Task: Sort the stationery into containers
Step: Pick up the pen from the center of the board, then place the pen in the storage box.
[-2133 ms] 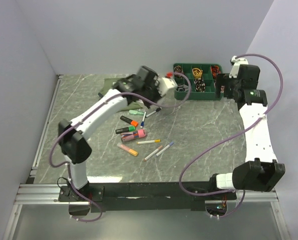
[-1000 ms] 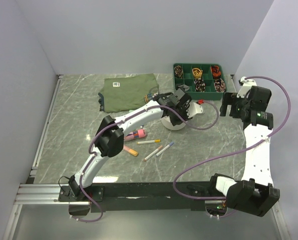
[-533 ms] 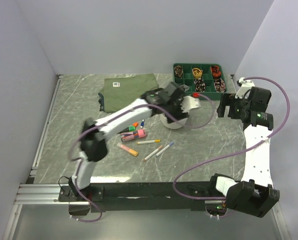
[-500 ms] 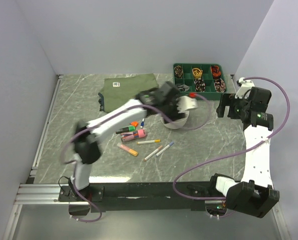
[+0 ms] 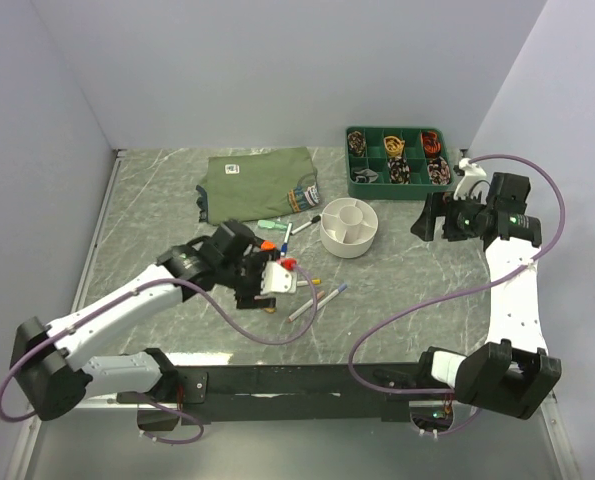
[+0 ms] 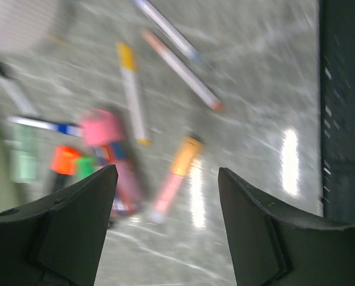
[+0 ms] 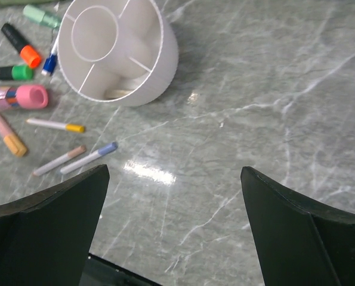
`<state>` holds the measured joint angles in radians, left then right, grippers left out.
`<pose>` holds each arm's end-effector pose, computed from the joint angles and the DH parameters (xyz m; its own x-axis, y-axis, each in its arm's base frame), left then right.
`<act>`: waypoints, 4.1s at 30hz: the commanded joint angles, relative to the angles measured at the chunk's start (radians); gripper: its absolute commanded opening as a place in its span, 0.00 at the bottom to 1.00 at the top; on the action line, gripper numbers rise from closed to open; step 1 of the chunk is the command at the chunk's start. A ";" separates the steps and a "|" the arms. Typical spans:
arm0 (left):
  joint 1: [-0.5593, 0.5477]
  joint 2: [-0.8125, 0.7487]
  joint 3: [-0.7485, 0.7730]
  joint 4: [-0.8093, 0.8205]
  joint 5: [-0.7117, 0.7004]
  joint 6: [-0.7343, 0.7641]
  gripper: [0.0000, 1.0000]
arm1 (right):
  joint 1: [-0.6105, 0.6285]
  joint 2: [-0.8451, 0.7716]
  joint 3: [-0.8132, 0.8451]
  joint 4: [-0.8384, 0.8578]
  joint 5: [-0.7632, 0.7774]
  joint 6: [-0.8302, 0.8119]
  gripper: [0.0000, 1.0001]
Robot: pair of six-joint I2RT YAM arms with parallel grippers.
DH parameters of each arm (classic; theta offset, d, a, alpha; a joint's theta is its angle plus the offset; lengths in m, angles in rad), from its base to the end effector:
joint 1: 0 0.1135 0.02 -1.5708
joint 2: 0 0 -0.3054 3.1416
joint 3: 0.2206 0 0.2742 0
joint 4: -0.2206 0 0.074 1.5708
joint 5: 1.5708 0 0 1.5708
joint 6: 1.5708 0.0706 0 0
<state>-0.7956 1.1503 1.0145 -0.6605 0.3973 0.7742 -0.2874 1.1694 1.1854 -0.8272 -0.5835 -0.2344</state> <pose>0.1665 -0.2090 0.3161 0.2352 0.6811 -0.6934 0.9561 -0.0337 0.2912 0.2592 -0.0361 0.3625 -0.6468 -0.0109 -0.7626 -0.2853 0.9308 0.2286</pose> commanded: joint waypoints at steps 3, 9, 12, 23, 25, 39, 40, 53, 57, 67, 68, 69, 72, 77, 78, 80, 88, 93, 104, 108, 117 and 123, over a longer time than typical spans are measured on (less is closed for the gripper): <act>0.002 0.000 -0.132 0.068 0.092 0.051 0.74 | 0.019 -0.002 0.039 -0.035 -0.052 -0.052 1.00; 0.002 0.109 -0.120 0.024 0.156 0.129 0.66 | 0.019 -0.010 0.008 -0.026 -0.061 -0.040 1.00; 0.004 0.164 -0.113 0.021 0.163 0.181 0.62 | 0.021 -0.013 0.008 -0.026 -0.073 -0.031 1.00; 0.048 0.317 -0.100 0.047 0.109 0.272 0.56 | 0.021 -0.001 0.016 -0.026 -0.073 -0.029 1.00; 0.062 0.328 -0.123 0.070 0.094 0.290 0.56 | 0.021 0.001 0.014 -0.020 -0.073 -0.023 1.00; 0.075 0.422 -0.145 0.150 0.069 0.332 0.54 | 0.021 0.003 0.010 -0.027 -0.059 -0.034 1.00; 0.075 0.425 -0.146 0.144 0.066 0.335 0.54 | 0.021 0.001 0.008 -0.024 -0.058 -0.031 1.00; 0.075 0.430 -0.159 0.148 0.044 0.243 0.26 | 0.021 -0.019 -0.004 -0.021 -0.045 -0.025 1.00; 0.076 0.330 0.027 -0.017 0.124 0.235 0.12 | 0.021 0.007 0.058 -0.047 -0.033 -0.034 1.00; 0.142 0.301 0.446 0.042 0.391 0.075 0.07 | 0.021 0.050 0.094 0.016 -0.042 0.020 1.00; 0.156 0.292 0.384 0.290 0.411 0.027 0.05 | 0.019 0.041 0.088 0.032 -0.042 0.021 0.99; 0.167 0.292 0.346 0.423 0.423 -0.036 0.04 | 0.019 0.018 0.076 0.060 -0.061 0.012 1.00; 0.182 0.356 0.306 0.786 0.469 -0.218 0.01 | 0.019 -0.071 0.008 0.168 -0.068 0.032 1.00; 0.228 0.601 0.436 1.168 0.499 -0.691 0.01 | 0.019 -0.166 -0.073 0.260 -0.068 0.089 1.00; 0.239 0.633 0.453 1.276 0.500 -0.805 0.01 | 0.021 -0.156 -0.069 0.244 -0.065 0.098 1.00; 0.249 0.730 0.521 1.334 0.505 -0.880 0.01 | 0.019 -0.140 -0.058 0.206 -0.064 0.107 1.00; 0.282 0.974 0.673 1.501 0.489 -1.099 0.01 | 0.019 -0.174 -0.110 0.229 -0.035 0.164 1.00; 0.279 1.057 0.697 1.572 0.495 -1.184 0.01 | 0.021 -0.145 -0.081 0.194 -0.013 0.145 1.00; 0.260 1.146 0.677 1.648 0.503 -1.247 0.01 | 0.019 -0.068 -0.017 0.155 -0.006 0.122 1.00; 0.257 1.170 0.659 1.668 0.488 -1.259 0.01 | 0.019 -0.054 -0.009 0.152 -0.001 0.113 1.00; 0.256 1.168 0.584 1.699 0.491 -1.274 0.21 | 0.019 -0.031 -0.001 0.154 -0.001 0.119 1.00; 0.279 1.119 0.566 1.679 0.497 -1.256 0.47 | 0.021 -0.019 0.006 0.171 -0.016 0.135 1.00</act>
<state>-0.5335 2.3222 1.5913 0.9680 0.8772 -0.4866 -0.2726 1.1488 1.1336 -0.6765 -0.5884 -0.1085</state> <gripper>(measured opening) 0.427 0.998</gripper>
